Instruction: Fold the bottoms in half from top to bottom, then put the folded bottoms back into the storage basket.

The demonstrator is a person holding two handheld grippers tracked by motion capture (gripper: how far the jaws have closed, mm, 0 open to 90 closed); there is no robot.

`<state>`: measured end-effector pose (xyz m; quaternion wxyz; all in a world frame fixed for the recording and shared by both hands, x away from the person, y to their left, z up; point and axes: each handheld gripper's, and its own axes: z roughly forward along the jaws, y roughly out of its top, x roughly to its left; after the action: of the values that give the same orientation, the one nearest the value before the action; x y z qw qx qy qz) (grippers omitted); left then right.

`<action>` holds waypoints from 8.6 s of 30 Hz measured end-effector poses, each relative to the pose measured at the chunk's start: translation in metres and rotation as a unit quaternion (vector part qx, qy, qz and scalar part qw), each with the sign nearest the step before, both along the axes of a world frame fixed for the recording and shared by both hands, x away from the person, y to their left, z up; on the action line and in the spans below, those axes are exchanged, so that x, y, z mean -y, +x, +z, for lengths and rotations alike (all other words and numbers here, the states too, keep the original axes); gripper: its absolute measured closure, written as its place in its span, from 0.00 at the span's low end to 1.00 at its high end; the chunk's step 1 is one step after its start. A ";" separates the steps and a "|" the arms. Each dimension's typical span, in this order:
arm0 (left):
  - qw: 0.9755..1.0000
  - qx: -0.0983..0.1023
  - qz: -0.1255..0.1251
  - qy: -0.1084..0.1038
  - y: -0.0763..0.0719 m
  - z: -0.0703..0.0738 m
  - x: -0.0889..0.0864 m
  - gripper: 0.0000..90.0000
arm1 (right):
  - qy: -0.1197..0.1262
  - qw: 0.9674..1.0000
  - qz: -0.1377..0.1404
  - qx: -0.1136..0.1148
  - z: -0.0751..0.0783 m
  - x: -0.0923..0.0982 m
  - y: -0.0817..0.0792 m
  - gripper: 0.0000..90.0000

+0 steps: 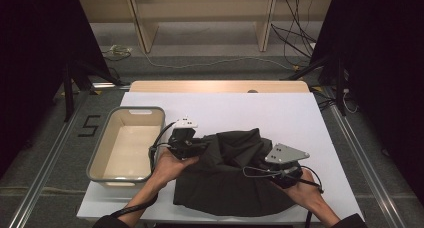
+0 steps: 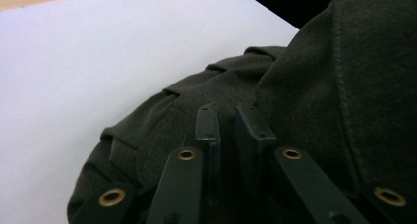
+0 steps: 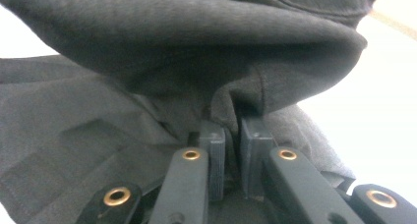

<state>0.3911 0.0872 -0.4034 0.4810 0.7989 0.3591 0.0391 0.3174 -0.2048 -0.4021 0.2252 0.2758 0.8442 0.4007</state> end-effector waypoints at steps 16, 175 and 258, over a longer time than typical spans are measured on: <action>0.999 -0.018 -0.023 0.019 -0.003 -0.029 0.004 0.93 | -0.007 0.999 0.013 -0.042 -0.001 0.031 -0.020 0.84; 0.995 -0.052 0.058 0.055 0.007 -0.005 -0.004 0.26 | 0.095 0.973 -0.154 -0.144 -0.005 0.033 0.052 0.28; 0.955 -0.237 0.141 0.110 -0.008 -0.066 -0.026 0.09 | 0.072 0.953 -0.182 -0.233 -0.027 0.066 0.047 0.20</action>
<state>0.3827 0.1130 -0.4689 0.2810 0.7744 0.5651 -0.0448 0.3649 -0.2705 -0.4293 0.0712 0.5262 0.7775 0.3371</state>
